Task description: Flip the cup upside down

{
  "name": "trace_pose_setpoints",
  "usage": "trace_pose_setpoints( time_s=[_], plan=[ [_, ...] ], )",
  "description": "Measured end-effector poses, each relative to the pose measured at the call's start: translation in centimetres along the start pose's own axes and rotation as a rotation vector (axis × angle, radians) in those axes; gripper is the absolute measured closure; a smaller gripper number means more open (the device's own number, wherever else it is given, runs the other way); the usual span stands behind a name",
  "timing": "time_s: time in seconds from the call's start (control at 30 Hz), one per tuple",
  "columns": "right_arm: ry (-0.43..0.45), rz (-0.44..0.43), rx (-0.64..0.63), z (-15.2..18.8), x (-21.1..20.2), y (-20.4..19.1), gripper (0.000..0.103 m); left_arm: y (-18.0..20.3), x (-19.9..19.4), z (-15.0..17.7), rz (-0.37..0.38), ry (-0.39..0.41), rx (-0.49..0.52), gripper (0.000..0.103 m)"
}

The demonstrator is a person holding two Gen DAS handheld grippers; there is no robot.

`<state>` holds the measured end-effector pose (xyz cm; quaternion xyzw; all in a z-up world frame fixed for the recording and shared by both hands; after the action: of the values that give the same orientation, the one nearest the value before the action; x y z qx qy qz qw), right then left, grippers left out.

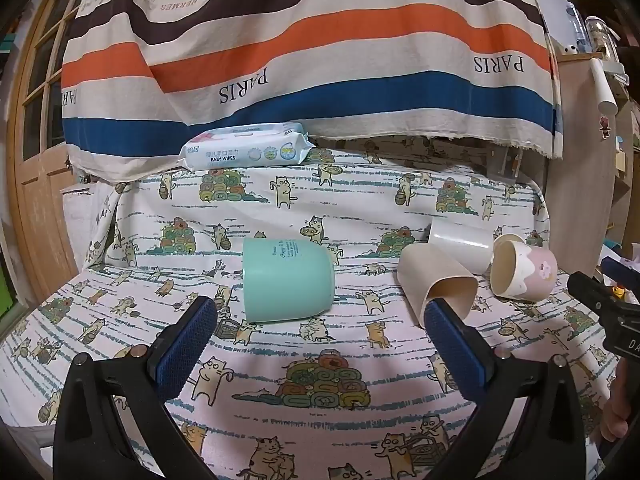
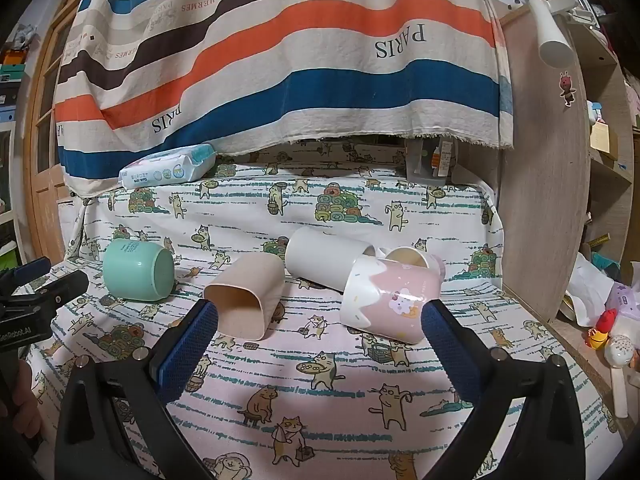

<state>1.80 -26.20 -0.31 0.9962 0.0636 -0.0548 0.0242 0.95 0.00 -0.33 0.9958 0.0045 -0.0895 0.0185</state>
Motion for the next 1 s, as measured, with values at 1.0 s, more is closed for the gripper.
trace_pose_setpoints(
  time_s=[1.0],
  plan=[
    [-0.001, 0.001, 0.003, -0.06, 0.0, -0.01, 0.0, 0.31, -0.06, 0.19, 0.003, 0.002, 0.009, 0.0]
  ],
)
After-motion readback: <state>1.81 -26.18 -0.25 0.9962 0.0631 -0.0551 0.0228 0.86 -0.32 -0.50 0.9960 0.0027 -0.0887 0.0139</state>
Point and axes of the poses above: each gripper's, at about its wrist camera, not at the fingertips, and x roughly the way its jaws point, y to its right, z to its underside, the point moved 1 cm from there along x, roughly the way its jaws point, and after that the axes turned 9 degrees about y, right-handed, at the moved point
